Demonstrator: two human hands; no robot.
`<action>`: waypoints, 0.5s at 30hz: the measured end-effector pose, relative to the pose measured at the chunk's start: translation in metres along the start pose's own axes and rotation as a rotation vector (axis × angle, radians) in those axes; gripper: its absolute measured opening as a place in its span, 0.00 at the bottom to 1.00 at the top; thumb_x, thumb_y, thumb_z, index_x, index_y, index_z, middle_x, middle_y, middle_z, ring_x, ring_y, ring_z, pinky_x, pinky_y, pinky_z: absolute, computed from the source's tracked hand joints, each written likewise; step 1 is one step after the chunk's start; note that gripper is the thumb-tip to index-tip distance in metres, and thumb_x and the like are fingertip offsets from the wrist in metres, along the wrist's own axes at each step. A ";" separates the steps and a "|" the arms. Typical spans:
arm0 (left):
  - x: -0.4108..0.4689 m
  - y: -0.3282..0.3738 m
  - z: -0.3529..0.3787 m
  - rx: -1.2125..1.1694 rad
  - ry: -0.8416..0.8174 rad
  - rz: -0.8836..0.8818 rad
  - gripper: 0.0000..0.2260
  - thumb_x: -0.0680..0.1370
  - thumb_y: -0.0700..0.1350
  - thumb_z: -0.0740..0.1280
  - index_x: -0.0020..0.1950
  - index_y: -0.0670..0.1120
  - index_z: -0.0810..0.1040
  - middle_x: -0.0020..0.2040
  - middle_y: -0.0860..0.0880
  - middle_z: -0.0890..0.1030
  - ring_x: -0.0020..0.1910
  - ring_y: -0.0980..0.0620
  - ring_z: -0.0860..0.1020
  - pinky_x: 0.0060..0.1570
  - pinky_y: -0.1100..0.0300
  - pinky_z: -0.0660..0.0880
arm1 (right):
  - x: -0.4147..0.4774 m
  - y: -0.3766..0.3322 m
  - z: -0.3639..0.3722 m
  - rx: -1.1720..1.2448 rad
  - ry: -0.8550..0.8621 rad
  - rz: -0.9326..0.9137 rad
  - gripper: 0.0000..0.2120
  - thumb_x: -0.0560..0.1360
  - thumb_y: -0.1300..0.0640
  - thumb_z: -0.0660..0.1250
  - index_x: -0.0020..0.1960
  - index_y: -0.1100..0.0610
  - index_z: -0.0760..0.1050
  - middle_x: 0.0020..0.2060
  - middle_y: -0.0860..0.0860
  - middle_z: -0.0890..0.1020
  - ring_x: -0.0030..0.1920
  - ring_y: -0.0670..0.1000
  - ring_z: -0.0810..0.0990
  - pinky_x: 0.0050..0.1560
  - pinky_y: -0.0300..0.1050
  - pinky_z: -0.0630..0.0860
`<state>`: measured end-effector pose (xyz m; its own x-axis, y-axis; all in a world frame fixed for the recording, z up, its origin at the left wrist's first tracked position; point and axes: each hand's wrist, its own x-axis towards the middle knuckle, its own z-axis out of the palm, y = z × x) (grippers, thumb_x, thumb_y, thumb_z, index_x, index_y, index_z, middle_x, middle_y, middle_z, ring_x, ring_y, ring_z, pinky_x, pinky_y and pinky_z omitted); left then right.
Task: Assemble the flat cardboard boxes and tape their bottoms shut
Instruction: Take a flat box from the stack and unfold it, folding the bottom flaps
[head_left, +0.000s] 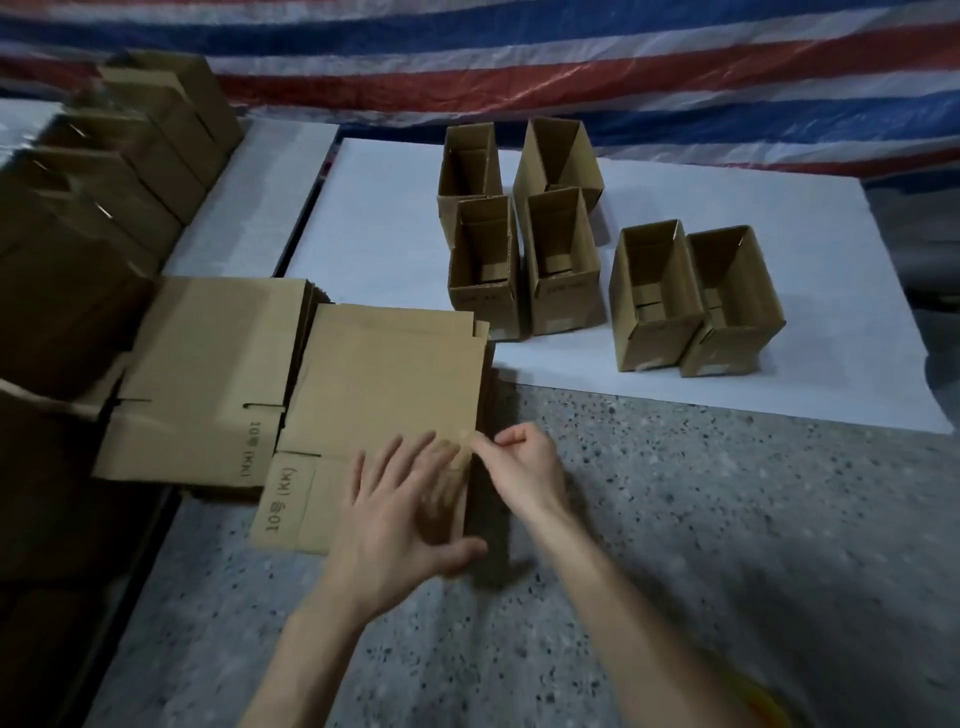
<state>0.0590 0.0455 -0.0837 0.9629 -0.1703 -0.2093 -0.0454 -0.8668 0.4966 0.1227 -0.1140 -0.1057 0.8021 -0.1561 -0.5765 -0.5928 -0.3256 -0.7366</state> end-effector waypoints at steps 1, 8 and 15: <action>-0.012 -0.006 0.009 0.067 -0.101 -0.017 0.51 0.64 0.74 0.66 0.81 0.61 0.47 0.81 0.60 0.44 0.80 0.53 0.41 0.78 0.43 0.40 | -0.006 0.005 0.006 -0.104 -0.037 0.013 0.20 0.69 0.36 0.73 0.47 0.50 0.74 0.41 0.45 0.79 0.42 0.46 0.77 0.37 0.43 0.69; -0.054 -0.017 0.030 0.155 0.038 0.071 0.30 0.82 0.50 0.64 0.80 0.58 0.53 0.80 0.58 0.49 0.81 0.46 0.47 0.79 0.47 0.40 | -0.032 0.010 0.009 -0.184 0.003 -0.116 0.12 0.75 0.51 0.72 0.35 0.51 0.76 0.32 0.44 0.79 0.38 0.46 0.79 0.32 0.35 0.67; -0.084 0.019 -0.023 0.068 0.698 0.374 0.17 0.79 0.38 0.62 0.67 0.45 0.80 0.66 0.50 0.80 0.67 0.45 0.77 0.67 0.40 0.67 | -0.078 0.010 -0.034 0.207 0.103 -0.341 0.03 0.80 0.51 0.68 0.46 0.47 0.77 0.45 0.48 0.83 0.48 0.52 0.83 0.52 0.50 0.81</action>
<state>-0.0165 0.0537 -0.0374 0.8237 -0.1420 0.5490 -0.3931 -0.8407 0.3725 0.0564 -0.1366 -0.0560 0.9519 -0.1678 -0.2562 -0.2853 -0.1816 -0.9411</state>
